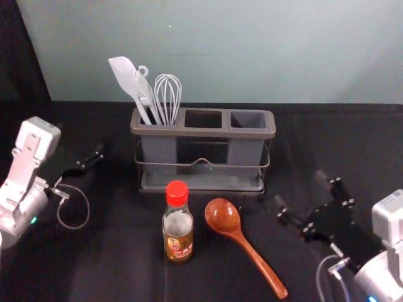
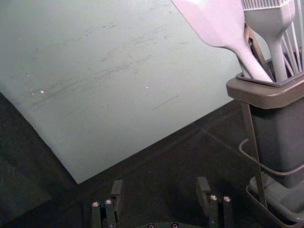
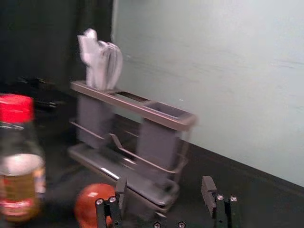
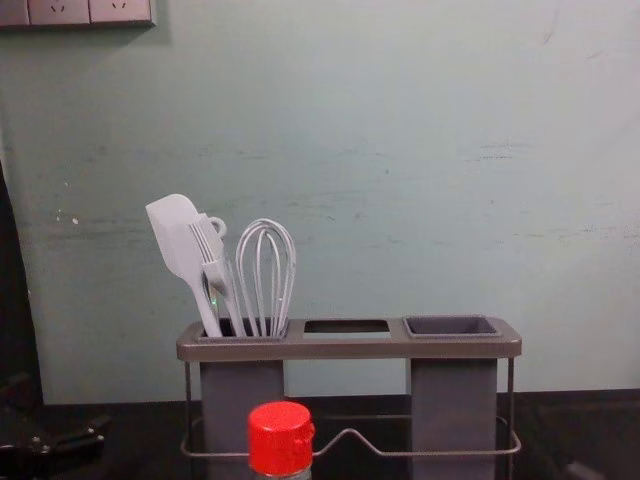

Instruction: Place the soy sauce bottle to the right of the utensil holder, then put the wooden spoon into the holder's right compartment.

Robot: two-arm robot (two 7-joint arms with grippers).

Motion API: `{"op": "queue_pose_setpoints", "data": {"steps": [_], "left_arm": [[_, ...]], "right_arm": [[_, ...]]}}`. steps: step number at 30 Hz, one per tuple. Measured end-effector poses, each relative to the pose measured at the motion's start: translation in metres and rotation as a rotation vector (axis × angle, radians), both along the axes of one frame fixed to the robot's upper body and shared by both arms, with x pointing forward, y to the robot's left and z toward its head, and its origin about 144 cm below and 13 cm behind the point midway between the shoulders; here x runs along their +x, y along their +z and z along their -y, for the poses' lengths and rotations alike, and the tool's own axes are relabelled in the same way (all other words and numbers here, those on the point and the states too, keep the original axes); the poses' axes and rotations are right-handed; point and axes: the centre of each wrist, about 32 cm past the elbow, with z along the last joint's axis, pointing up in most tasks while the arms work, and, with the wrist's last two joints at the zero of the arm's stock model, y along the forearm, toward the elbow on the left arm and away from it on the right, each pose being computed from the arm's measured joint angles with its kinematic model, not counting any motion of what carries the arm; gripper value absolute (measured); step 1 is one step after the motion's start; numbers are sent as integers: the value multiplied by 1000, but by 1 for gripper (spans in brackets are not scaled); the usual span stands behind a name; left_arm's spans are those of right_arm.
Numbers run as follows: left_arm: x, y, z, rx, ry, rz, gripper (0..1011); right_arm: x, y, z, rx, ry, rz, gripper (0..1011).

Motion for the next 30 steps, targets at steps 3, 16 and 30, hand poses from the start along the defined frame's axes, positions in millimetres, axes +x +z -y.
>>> {"op": "queue_pose_setpoints", "data": {"steps": [3,16,30], "left_arm": [[0,0,0,0,0,0,1000],[0,0,0,0,0,0,1000],[0,0,0,0,0,0,1000]], "right_arm": [[-5,1,-8,22,43,-7,1002],[-11,5,-40,106,216,-43,1003],[-5,10,-61,146,329,-79,1002]]}}
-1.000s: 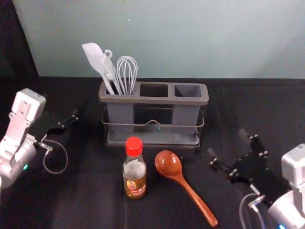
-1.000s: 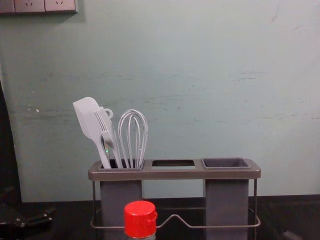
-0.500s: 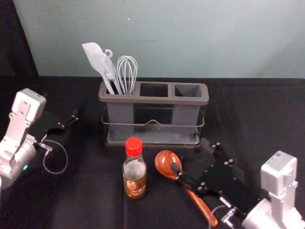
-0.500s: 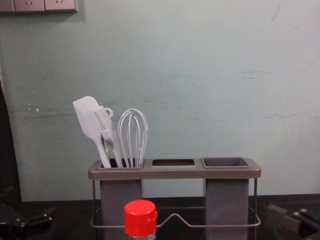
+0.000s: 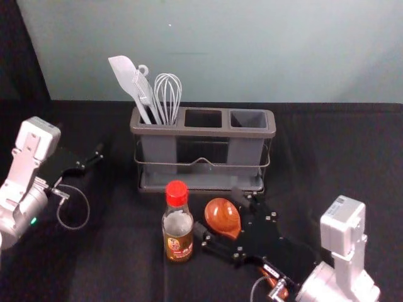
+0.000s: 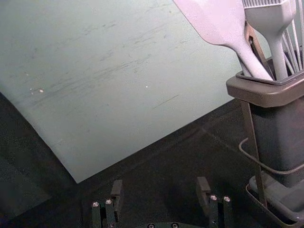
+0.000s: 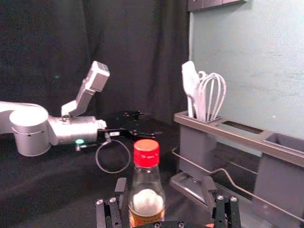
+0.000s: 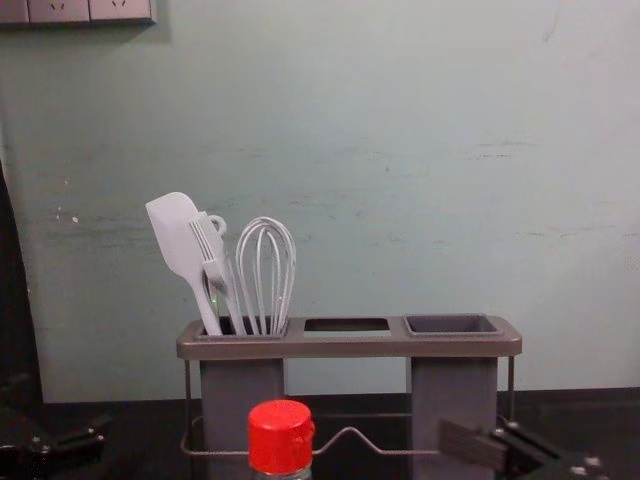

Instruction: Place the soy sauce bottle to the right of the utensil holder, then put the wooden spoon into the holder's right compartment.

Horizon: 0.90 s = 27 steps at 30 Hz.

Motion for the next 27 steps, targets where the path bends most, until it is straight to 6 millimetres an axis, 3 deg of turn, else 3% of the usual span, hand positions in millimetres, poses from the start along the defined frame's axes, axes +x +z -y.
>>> {"op": "queue_pose_setpoints", "data": {"steps": [15,27], "left_arm": [[0,0,0,0,0,0,1000],[0,0,0,0,0,0,1000]], "right_arm": [[27,3,-23,31,60,-33,1002],[34,0,-45,31,17,-22,1002]]}}
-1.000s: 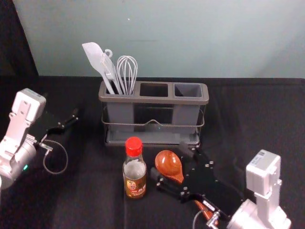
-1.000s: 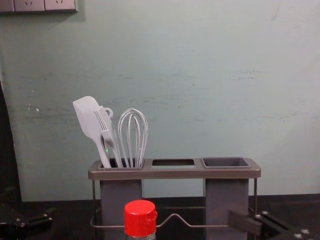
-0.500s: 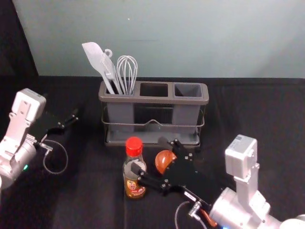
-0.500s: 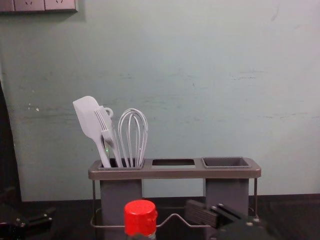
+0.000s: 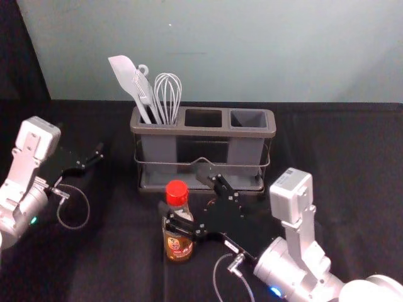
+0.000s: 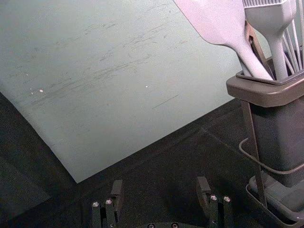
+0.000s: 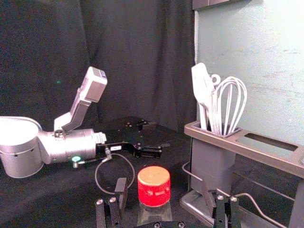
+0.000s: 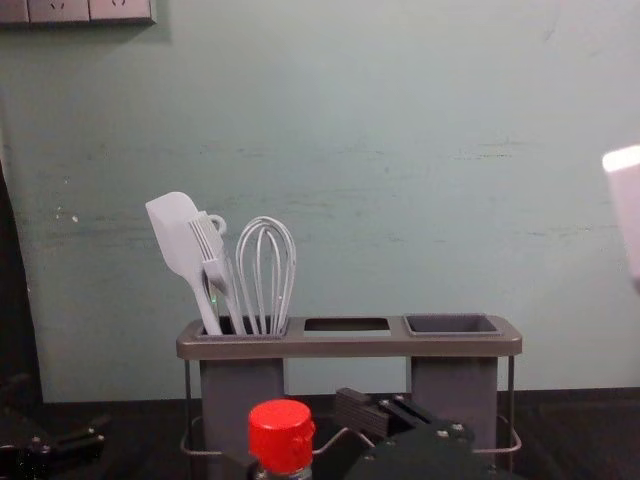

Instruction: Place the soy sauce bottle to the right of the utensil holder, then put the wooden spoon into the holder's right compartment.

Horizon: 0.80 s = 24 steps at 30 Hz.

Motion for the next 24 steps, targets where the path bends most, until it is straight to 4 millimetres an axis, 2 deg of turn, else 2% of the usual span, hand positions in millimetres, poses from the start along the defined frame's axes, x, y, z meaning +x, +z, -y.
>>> {"op": "queue_pose_setpoints", "data": {"steps": [18,24], "left_arm": [[0,0,0,0,0,0,1000],[0,0,0,0,0,0,1000]], "right_arm": [[4,-1,-14,14,6,13,1002],[4,-1,-14,25,3,11,885]]}}
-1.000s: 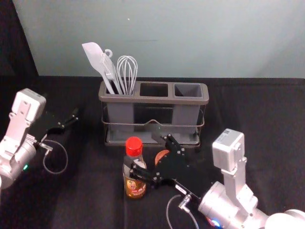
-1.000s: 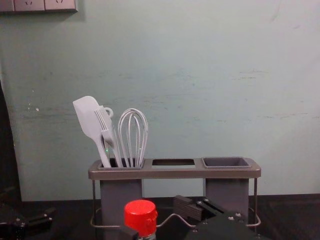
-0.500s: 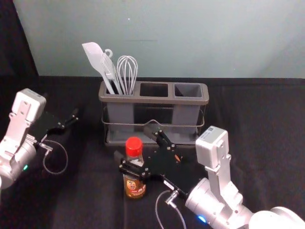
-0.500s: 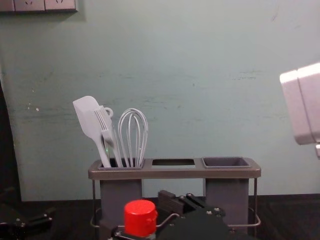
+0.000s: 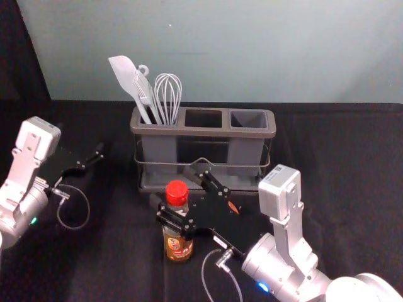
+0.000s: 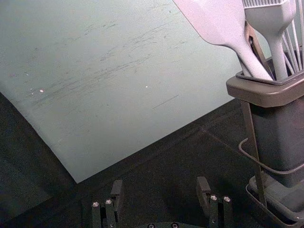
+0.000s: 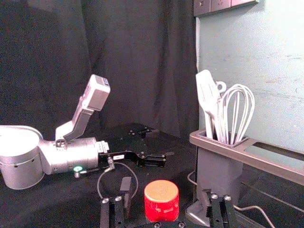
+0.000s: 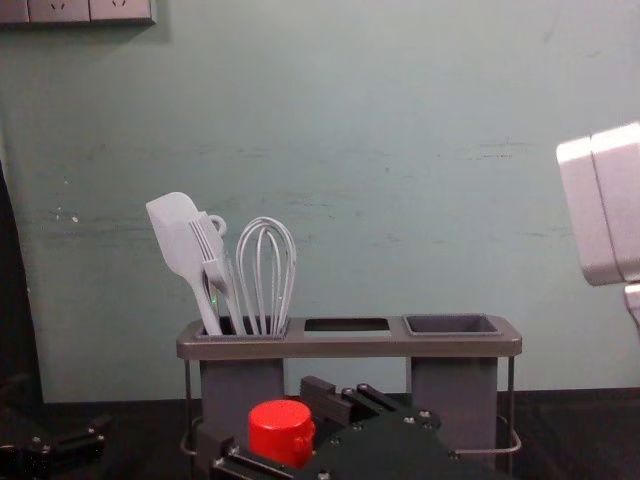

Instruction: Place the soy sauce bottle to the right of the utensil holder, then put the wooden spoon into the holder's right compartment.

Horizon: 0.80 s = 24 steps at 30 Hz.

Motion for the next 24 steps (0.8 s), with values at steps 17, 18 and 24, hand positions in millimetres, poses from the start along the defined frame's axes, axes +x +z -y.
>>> {"op": "queue_pose_setpoints", "data": {"steps": [17,18,24], "left_arm": [[0,0,0,0,0,0,1000],[0,0,0,0,0,0,1000],[0,0,0,0,0,0,1000]], "right_arm": [[2,1,0,-18,9,-6,381],[2,1,0,-19,9,-5,381],[2,9,5,-11,17,14,381]]}}
